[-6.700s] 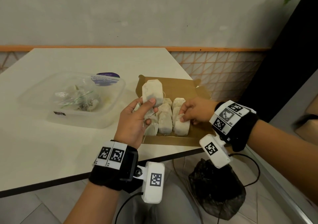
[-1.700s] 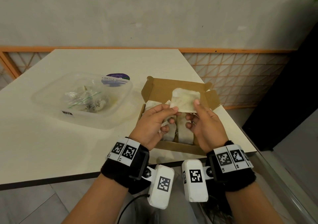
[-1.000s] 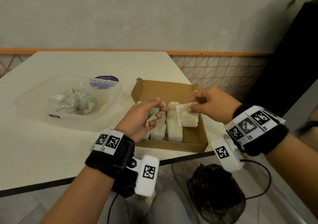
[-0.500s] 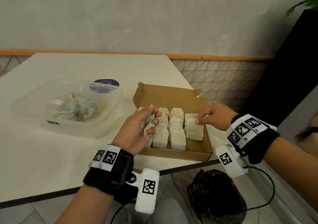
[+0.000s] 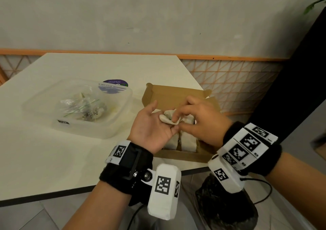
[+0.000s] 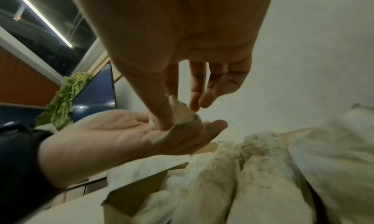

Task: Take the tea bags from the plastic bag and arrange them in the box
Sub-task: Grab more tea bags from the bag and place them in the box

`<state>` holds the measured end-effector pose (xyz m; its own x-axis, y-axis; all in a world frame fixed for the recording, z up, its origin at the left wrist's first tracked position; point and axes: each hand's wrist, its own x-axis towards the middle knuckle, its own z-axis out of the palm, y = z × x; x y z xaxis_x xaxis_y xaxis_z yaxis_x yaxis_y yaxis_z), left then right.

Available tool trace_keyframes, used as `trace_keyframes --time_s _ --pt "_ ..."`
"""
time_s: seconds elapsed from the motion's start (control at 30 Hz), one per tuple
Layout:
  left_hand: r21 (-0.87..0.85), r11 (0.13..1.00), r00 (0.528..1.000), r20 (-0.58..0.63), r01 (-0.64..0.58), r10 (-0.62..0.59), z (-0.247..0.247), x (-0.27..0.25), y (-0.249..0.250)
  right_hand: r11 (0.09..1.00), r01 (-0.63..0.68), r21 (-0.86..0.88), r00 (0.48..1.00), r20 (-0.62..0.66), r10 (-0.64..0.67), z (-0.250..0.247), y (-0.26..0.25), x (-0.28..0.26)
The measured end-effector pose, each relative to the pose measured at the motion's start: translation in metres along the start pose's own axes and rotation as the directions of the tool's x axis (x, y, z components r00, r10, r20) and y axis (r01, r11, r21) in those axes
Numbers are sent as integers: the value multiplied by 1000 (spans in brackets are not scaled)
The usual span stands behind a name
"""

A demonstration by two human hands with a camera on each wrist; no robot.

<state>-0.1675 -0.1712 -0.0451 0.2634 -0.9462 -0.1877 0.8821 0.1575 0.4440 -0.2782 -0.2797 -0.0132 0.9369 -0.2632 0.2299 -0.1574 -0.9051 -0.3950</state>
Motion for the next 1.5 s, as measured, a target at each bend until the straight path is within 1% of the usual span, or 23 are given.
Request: trace_keyframes --time_s 0.07,0.13,0.17,0.2,0.23,0.3,0.37,0.43,0.6,0.7,0.73,0.8,0.9,1.0,1.07,1.1,1.17,1.23,1.3,1.33,1.4,1.47,1.5 --pt "47 999 999 -51 -1 3 -4 -1 4 979 -90 181 996 -7 93 -7 5 5" --pt "147 989 992 -118 -34 51 -7 -4 8 869 -216 445 976 95 194 -16 9 9" --pt "192 979 985 -148 -61 91 -8 -5 10 806 -274 524 962 153 228 -21 12 11" --pt "221 971 976 -172 -91 130 -9 -7 12 771 -322 550 947 201 253 -24 15 13" --pt "233 965 968 -187 -121 167 -9 -9 15 772 -354 529 934 238 265 -27 18 15" --pt "239 957 954 -208 -165 216 -13 -13 19 852 -361 379 920 292 260 -30 22 18" --pt "248 951 947 -215 -184 239 -16 -15 21 926 -319 201 904 357 234 -29 21 19" --pt "255 947 945 -210 -196 252 -19 -16 21 955 -275 112 878 434 202 -24 16 22" --pt "268 942 942 -211 -200 260 -25 -16 20 975 -201 90 819 562 117 -2 4 35" --pt "280 938 940 -211 -205 269 -26 -18 22 983 -183 28 768 628 125 10 3 43" --pt "281 937 939 -210 -209 273 -26 -18 23 985 -169 -10 765 629 138 14 3 45" --pt "285 934 938 -205 -216 279 -27 -19 24 984 -155 -88 784 595 176 19 2 49" --pt "287 932 938 -200 -220 283 -27 -19 26 981 -167 -100 837 511 194 22 0 52" --pt "280 934 940 -196 -220 280 -26 -20 25 967 -194 -166 857 451 250 20 -3 51" --pt "284 935 943 -189 -213 272 -24 -21 25 953 -229 -200 889 355 288 12 -4 50" --pt "290 935 946 -184 -205 265 -23 -22 24 954 -251 -163 914 283 289 5 -5 48" --pt "278 943 958 -165 -185 236 -20 -22 23 967 -254 16 957 147 249 -5 -11 41" --pt "255 955 974 -127 -149 186 -15 -22 20 961 -230 156 969 132 210 -10 -22 33" --pt "259 959 988 -72 -110 133 -8 -21 15 960 -222 169 967 166 194 -4 -30 27" --pt "271 957 991 -56 -101 120 -4 -20 12 963 -213 166 971 143 190 0 -30 25" --pt "309 945 990 -50 -110 132 2 -19 7 952 -203 231 979 37 200 2 -25 24" --pt "329 933 983 -62 -146 175 3 -18 5 878 -253 406 961 -1 278 -1 -18 21" --pt "333 928 977 -70 -167 201 1 -18 5 806 -278 523 949 18 315 -4 -16 18"
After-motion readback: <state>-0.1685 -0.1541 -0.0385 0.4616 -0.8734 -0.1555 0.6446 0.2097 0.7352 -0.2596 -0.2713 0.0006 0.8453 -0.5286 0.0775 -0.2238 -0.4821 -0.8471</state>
